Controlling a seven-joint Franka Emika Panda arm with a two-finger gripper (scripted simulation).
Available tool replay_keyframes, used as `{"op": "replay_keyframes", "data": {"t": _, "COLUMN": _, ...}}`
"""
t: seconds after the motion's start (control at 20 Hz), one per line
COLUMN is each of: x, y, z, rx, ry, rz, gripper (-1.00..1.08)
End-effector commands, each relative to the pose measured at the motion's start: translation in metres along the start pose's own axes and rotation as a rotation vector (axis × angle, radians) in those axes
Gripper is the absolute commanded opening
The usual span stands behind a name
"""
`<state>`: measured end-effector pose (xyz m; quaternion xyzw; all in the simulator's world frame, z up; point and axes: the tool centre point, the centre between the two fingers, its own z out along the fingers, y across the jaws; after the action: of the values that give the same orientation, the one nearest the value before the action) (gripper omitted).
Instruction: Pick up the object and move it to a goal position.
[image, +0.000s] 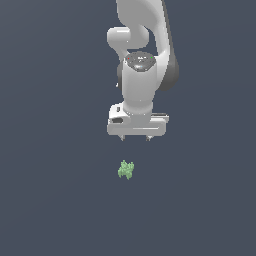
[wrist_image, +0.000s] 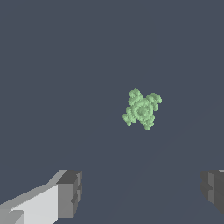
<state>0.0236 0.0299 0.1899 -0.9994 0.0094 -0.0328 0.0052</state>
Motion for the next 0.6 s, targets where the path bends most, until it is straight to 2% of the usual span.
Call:
{"op": "replay_keyframes", "data": {"t": 0.0, "x": 0.003, "y": 0.001, "z": 0.004, "rx": 0.0, "ry": -0.003, "rz": 0.022, "gripper": 1.0}}
{"op": "replay_keyframes", "data": {"t": 0.55, "x": 0.031, "y": 0.018, "z": 0.045, "rx": -0.006, "ry": -0.032, "rz": 0.244, "gripper": 1.0}}
